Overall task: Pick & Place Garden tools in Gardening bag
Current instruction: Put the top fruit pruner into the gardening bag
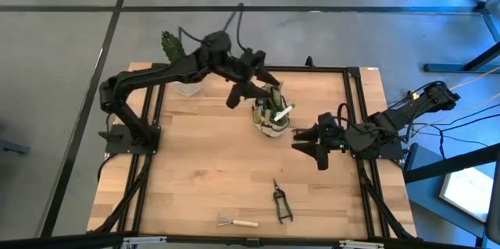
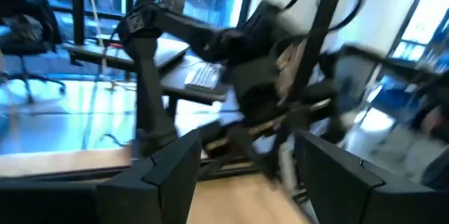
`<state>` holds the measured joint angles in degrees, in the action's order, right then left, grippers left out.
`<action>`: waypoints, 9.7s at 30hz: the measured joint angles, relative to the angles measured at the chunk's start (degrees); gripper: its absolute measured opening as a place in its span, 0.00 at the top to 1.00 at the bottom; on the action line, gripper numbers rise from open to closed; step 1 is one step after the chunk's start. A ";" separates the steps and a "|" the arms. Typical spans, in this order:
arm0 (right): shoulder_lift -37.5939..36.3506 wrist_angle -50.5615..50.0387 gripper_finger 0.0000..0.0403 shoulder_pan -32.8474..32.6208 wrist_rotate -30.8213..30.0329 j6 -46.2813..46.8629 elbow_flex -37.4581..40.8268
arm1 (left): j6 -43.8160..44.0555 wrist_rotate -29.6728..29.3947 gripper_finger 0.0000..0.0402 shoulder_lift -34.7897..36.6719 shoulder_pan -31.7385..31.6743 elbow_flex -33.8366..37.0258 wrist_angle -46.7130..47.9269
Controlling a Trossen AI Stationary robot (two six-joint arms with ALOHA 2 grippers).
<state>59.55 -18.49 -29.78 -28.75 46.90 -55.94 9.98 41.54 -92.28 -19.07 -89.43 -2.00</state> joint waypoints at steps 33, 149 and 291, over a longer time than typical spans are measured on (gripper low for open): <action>0.42 -45.81 0.50 1.44 23.62 36.06 -0.04 | 33.35 -43.32 0.44 1.35 31.37 0.00 23.64; 4.49 -15.67 0.50 32.28 29.29 -40.31 27.82 | 23.21 -33.14 0.44 -1.95 26.58 0.00 30.53; 32.06 74.34 0.93 49.10 57.31 74.32 -37.40 | -122.36 -80.13 0.71 -6.56 26.99 -19.92 -26.34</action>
<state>91.61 55.84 19.32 28.57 121.22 -93.34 -112.38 -38.59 -98.85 7.92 -109.34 -28.34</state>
